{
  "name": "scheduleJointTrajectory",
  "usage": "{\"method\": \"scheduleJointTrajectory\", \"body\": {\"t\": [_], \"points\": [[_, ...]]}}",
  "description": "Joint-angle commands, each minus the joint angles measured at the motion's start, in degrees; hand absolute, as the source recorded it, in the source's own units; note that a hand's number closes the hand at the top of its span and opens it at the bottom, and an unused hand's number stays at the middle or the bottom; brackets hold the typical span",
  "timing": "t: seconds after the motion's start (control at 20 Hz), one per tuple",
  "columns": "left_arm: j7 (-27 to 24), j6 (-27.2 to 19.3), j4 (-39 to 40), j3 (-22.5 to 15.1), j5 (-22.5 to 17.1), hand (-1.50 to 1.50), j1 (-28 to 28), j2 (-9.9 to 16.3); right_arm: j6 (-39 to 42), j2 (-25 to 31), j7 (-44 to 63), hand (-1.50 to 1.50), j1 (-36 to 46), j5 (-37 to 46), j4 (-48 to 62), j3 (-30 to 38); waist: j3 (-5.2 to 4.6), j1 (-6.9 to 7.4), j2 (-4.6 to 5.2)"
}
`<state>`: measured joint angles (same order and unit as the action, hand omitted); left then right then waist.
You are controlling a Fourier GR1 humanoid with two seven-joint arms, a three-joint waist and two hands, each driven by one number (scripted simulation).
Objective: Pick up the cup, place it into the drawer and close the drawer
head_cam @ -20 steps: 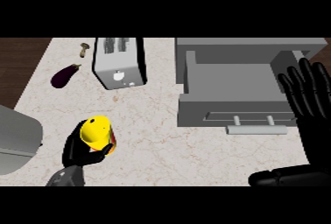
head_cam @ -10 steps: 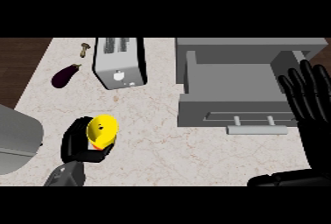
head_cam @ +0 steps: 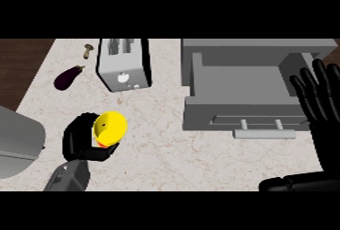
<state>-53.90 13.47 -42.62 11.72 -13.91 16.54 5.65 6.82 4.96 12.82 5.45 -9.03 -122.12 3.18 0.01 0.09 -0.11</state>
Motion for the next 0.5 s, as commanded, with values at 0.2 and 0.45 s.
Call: {"method": "scheduleJointTrajectory", "body": {"t": [0.2, 0.45], "points": [[11.7, 0.8, -18.8, -5.7, -0.7, 1.5, -1.5, -0.5, -0.7, -0.6, 1.4, -1.5, -0.9, 0.4, -1.2, -0.7, 0.01, 0.12, -0.09], [23.8, -4.1, -31.1, -8.5, -2.1, 1.5, 1.0, -3.0, 1.3, 1.0, -2.1, -1.5, 0.9, -1.5, 4.7, 2.6, 0.02, 0.14, 0.01]]}}
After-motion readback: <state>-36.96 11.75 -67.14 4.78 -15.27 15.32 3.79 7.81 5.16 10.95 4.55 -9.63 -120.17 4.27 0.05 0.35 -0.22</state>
